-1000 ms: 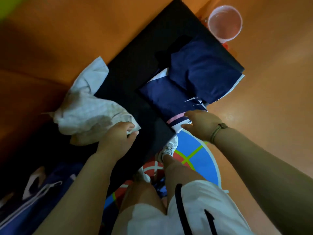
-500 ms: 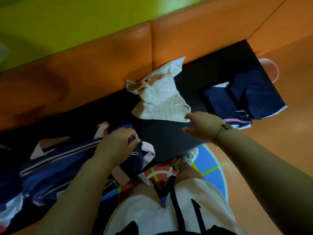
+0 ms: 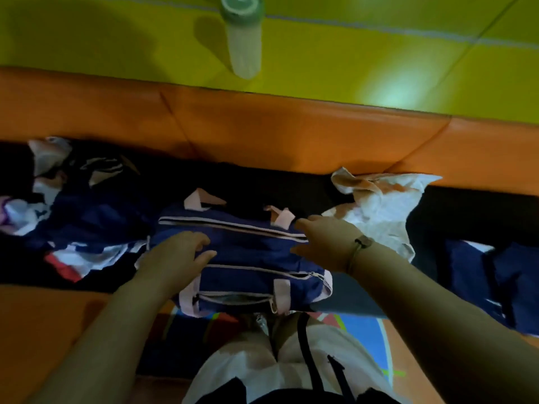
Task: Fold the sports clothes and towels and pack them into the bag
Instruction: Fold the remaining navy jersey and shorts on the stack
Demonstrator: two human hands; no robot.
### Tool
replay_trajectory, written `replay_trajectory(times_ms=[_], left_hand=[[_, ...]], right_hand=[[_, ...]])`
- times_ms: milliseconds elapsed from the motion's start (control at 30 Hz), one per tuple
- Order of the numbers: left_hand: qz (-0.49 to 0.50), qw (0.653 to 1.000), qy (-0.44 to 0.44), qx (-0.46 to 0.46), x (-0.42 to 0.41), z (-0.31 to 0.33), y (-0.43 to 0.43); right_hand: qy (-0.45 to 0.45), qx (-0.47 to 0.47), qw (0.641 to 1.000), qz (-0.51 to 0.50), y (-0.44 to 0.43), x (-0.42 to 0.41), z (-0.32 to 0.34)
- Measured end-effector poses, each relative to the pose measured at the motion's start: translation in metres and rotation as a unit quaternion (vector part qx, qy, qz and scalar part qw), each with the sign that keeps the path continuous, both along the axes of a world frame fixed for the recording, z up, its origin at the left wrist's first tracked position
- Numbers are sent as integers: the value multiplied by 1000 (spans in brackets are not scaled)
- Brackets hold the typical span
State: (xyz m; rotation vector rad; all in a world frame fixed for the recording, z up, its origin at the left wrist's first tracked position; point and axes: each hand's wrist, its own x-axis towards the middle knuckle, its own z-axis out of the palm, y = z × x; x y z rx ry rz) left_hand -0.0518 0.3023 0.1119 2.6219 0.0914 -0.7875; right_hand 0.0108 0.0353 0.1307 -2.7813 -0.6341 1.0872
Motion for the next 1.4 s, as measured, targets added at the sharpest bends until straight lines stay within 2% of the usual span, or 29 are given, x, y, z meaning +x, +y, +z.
replay_trajectory(times_ms=[133,333,600,800,1033,1200,1400], left_hand=[[112,994,1,9,-26,12,23],[249,968,-9,-15,-65,20,48],[299,954,12,-30,-72,3,113],[251,967,40,-22,-39,-35,198],[100,995,11,-15,28,-100,291],[-8,998,-13,58,80,-138,320],[-62,992,51,93,97,-176,337]], right_hand=[[3,11,996,91,43,18,0],[-11,23,985,170,95,36,5],[-79,75,973,201,171,46,15],[-68,44,980,180,250,59,-3],[-24,-9,993,112,329,65,-31],[8,-23,998,54,368,81,-49],[51,-38,998,24,387,96,-70]])
